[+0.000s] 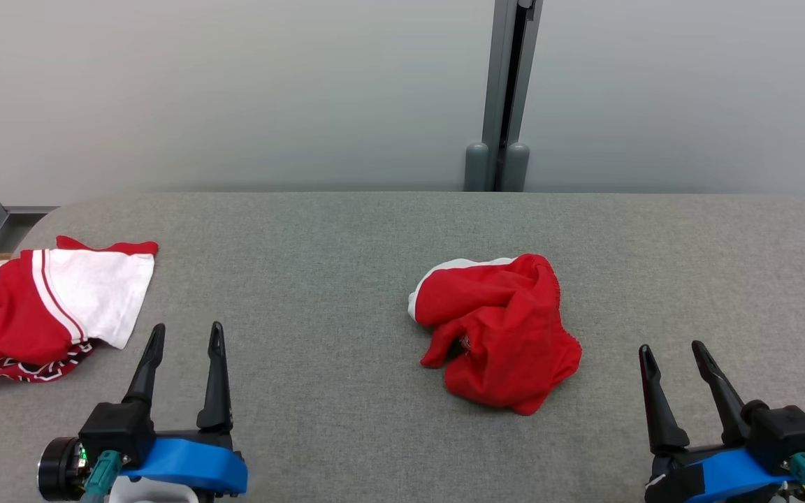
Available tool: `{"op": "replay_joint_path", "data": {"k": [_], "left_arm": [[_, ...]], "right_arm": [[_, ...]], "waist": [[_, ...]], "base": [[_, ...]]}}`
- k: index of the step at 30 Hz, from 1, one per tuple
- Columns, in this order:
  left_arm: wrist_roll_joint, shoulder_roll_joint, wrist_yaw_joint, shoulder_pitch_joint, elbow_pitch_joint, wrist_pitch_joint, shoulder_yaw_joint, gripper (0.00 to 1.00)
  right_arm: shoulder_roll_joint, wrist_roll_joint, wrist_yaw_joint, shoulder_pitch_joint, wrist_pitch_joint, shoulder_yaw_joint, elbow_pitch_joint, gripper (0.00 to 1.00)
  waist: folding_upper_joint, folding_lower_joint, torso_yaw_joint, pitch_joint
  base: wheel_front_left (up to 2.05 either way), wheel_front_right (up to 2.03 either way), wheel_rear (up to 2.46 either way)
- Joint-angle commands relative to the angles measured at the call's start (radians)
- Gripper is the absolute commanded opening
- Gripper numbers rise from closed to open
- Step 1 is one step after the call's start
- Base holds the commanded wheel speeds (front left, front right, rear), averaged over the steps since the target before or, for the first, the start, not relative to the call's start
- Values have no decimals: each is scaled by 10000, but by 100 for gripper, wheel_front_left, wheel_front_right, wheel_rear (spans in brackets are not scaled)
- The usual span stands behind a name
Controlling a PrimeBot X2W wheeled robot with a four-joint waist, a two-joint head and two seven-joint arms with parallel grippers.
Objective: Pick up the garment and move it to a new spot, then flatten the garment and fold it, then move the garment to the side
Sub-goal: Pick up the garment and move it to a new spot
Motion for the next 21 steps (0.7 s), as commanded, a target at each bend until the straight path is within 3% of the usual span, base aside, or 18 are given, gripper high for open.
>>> {"op": "replay_joint_path", "data": {"k": [1, 21], "left_arm": [[110, 43, -40, 180, -82, -49, 128, 100], [723, -308, -224, 715, -376, -50, 813, 100]], "right_arm": [[-11, -39, 2, 123, 41, 1, -63, 100], [-11, -42, 2, 353, 237, -55, -176, 100]], "waist": [[0, 1, 35, -12], [0, 1, 40, -46]], "base": [[0, 0, 0], [0, 0, 0]]}}
